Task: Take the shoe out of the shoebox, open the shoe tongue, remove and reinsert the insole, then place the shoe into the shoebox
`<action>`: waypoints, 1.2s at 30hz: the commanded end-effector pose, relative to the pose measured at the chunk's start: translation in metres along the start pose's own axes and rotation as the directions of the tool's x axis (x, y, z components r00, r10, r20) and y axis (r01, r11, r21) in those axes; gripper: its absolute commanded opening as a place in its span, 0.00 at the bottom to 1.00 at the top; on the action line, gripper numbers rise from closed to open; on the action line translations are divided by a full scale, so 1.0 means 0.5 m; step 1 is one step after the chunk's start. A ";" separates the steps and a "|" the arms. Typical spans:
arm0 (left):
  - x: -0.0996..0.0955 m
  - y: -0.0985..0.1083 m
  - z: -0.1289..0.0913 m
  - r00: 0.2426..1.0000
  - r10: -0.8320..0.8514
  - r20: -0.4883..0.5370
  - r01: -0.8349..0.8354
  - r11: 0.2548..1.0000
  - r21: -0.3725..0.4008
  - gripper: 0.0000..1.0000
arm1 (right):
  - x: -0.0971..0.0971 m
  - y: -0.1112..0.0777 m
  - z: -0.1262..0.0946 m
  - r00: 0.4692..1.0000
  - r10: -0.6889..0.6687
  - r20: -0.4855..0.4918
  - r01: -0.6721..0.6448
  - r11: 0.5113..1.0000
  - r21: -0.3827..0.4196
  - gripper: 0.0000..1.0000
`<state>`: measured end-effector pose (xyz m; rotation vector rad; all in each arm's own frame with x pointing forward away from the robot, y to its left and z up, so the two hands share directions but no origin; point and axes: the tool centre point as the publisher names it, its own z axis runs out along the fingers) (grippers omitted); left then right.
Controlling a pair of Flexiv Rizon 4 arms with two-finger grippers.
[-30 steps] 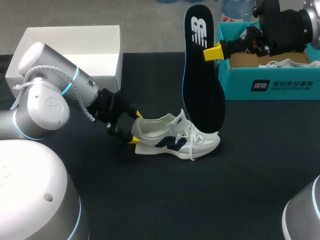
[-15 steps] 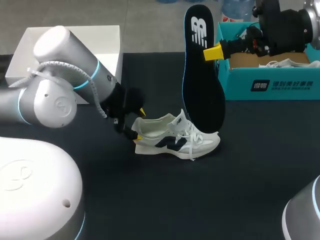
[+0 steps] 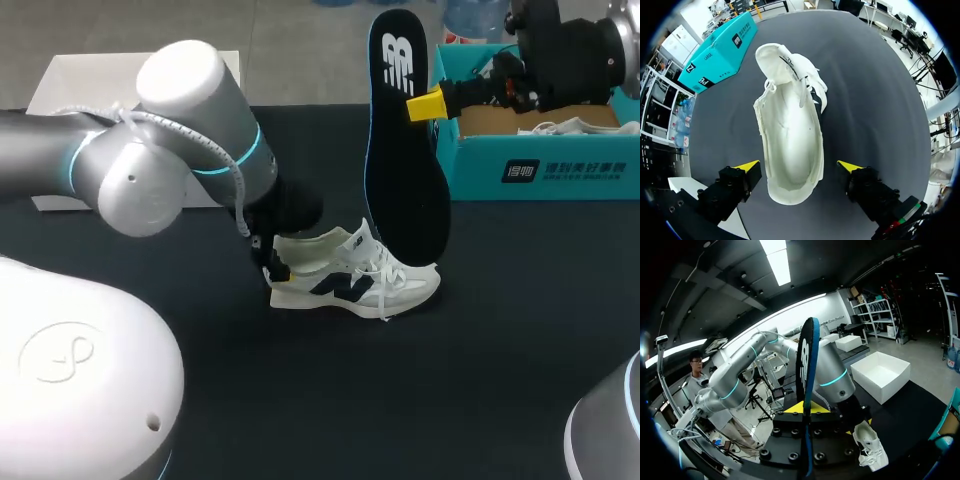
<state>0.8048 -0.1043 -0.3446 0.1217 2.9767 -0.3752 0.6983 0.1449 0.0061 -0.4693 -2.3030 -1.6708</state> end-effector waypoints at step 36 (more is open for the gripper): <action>-0.014 0.026 -0.035 0.999 -0.053 -0.007 0.050 0.972 -0.228 1.00 | -0.002 0.003 0.004 1.000 0.001 0.000 -0.001 1.000 0.003 0.00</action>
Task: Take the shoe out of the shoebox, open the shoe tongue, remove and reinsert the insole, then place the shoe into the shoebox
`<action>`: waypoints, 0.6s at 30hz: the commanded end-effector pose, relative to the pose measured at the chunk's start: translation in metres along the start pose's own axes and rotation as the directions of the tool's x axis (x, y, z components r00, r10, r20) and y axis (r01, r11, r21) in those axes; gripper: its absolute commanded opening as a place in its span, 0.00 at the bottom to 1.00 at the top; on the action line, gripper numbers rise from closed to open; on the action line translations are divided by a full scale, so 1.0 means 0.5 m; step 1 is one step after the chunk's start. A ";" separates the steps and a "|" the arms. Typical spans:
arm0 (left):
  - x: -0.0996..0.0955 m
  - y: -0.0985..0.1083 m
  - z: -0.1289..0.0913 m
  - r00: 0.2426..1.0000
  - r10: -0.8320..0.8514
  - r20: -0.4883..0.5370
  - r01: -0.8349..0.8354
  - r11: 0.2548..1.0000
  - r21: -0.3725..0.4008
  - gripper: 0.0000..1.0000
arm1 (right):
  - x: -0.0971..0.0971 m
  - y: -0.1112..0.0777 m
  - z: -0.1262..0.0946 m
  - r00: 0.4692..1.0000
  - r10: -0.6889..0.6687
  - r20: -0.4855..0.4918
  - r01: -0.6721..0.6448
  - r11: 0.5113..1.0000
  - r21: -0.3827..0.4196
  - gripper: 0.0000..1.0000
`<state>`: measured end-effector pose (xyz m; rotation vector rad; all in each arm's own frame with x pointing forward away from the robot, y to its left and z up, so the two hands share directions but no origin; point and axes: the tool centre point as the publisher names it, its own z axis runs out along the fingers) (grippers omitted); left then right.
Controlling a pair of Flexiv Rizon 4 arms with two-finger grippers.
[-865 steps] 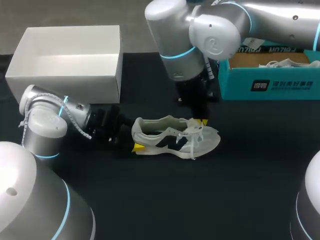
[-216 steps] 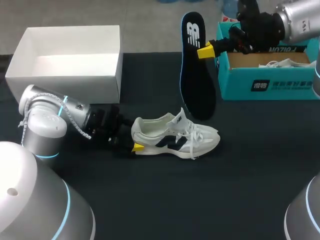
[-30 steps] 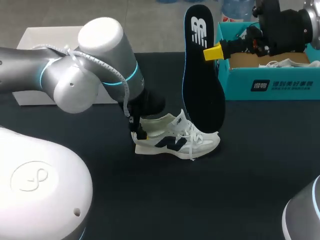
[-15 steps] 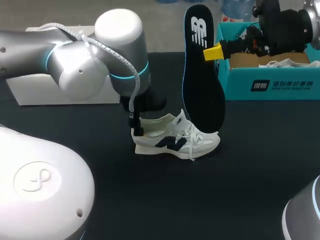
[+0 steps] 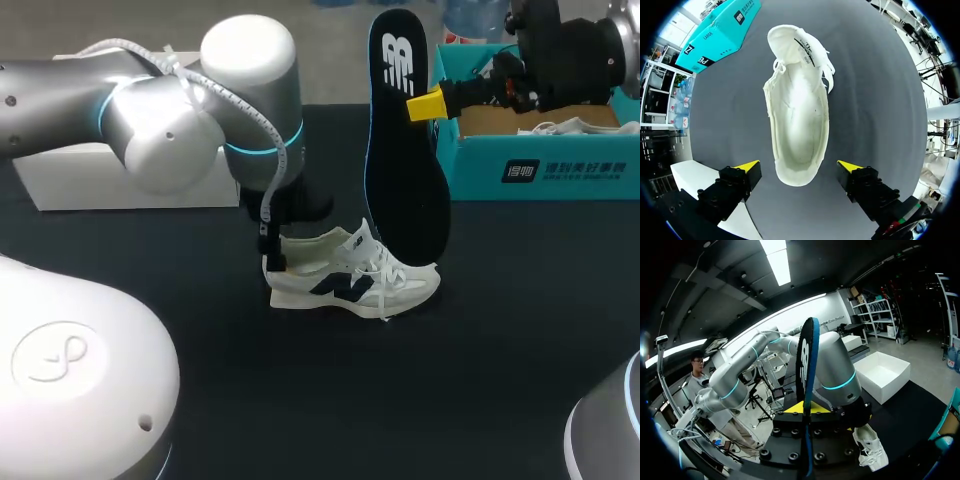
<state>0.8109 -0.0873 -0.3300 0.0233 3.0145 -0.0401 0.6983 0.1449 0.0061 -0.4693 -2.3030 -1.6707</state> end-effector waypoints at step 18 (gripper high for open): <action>-0.104 -0.142 0.059 0.998 0.054 -0.041 -0.051 0.995 0.082 1.00 | -0.002 0.002 0.004 1.000 0.001 0.000 -0.001 1.000 0.003 0.00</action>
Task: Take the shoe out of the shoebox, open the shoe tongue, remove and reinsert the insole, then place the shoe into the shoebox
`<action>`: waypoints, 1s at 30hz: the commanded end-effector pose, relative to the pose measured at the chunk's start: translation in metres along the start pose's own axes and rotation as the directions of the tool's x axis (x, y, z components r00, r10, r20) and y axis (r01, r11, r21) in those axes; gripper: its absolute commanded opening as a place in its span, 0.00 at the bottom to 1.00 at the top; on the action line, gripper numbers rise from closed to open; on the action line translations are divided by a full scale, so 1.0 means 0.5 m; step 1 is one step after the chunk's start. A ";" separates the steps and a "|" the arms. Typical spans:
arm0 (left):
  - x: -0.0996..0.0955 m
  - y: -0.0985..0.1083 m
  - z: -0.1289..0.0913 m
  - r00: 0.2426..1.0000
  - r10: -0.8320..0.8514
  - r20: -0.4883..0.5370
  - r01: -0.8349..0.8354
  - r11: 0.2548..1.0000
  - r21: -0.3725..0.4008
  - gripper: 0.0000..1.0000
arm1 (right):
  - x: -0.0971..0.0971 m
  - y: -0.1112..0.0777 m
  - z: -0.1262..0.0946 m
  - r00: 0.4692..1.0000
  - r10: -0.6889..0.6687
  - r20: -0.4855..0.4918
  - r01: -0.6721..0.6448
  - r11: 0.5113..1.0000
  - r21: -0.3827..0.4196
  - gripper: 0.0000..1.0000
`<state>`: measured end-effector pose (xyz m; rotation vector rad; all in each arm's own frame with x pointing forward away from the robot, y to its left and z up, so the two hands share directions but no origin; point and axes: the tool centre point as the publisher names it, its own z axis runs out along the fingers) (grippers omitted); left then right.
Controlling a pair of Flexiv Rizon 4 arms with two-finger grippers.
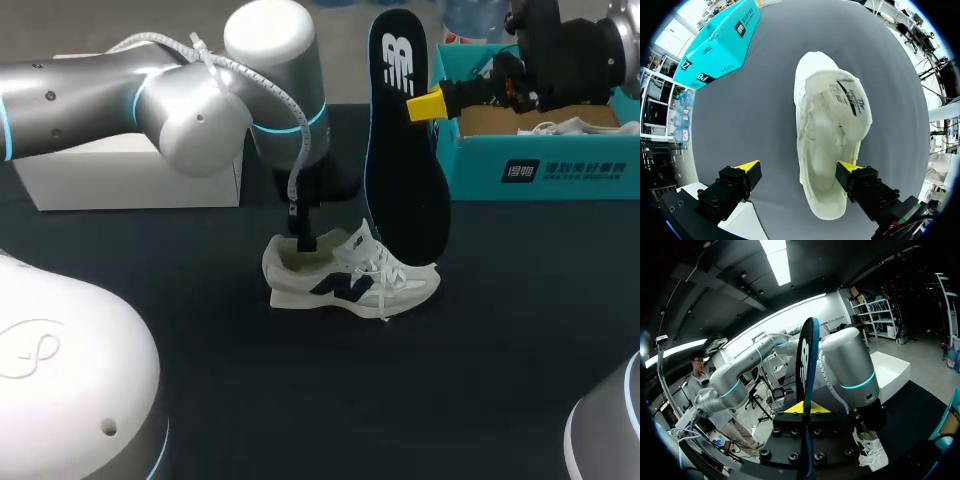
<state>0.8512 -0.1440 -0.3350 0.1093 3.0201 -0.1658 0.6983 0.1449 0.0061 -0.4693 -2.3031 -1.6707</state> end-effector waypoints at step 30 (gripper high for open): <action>-0.003 -0.089 0.068 0.996 0.013 -0.088 -0.009 0.999 0.054 0.00 | -0.002 0.002 0.004 1.000 0.001 0.000 -0.001 1.000 0.003 0.00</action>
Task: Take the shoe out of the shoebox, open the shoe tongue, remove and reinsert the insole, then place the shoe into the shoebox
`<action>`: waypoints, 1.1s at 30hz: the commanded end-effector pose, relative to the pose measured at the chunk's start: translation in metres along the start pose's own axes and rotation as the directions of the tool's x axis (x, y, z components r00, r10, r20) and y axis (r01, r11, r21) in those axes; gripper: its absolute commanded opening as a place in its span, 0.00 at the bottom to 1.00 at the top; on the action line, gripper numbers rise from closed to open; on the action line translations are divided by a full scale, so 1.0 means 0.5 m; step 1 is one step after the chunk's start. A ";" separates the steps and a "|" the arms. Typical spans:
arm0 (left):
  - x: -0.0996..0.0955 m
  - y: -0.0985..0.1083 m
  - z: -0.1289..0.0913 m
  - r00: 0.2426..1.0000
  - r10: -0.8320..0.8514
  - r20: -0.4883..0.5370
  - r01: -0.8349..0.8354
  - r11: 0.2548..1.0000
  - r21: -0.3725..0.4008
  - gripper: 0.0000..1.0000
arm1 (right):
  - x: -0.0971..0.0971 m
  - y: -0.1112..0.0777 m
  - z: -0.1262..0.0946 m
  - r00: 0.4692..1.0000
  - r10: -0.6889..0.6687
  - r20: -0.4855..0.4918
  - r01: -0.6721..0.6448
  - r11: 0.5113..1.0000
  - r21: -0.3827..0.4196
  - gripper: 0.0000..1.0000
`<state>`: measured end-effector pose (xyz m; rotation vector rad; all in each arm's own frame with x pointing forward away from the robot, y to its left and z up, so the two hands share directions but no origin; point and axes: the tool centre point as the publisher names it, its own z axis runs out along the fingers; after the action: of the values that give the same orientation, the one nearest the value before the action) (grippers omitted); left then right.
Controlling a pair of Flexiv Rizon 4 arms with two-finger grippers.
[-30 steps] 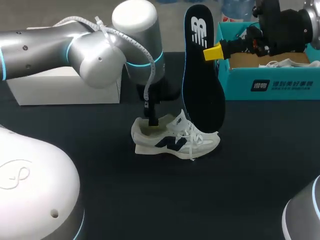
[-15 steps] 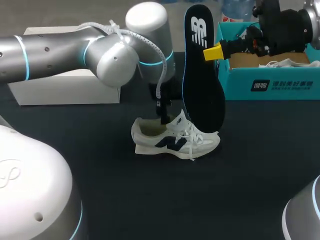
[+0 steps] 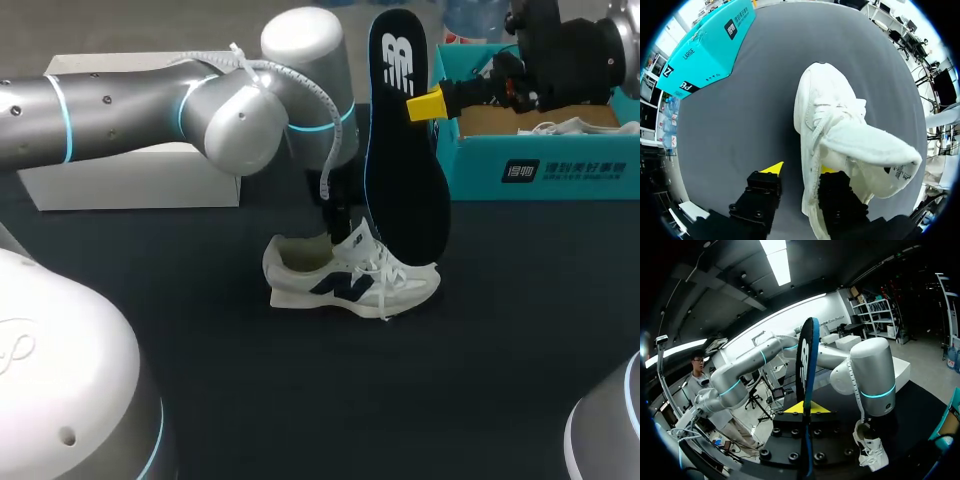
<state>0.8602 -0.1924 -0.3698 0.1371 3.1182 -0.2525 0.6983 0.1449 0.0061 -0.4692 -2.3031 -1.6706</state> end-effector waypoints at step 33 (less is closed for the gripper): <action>0.006 -0.020 -0.053 0.714 0.654 -0.248 -0.598 0.755 0.269 0.00 | -0.002 0.002 0.004 1.000 0.001 0.000 -0.001 1.000 0.003 0.00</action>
<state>0.8484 -0.1970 -0.3457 0.6739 3.1340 -0.3007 0.6983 0.1450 0.0062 -0.4692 -2.3031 -1.6705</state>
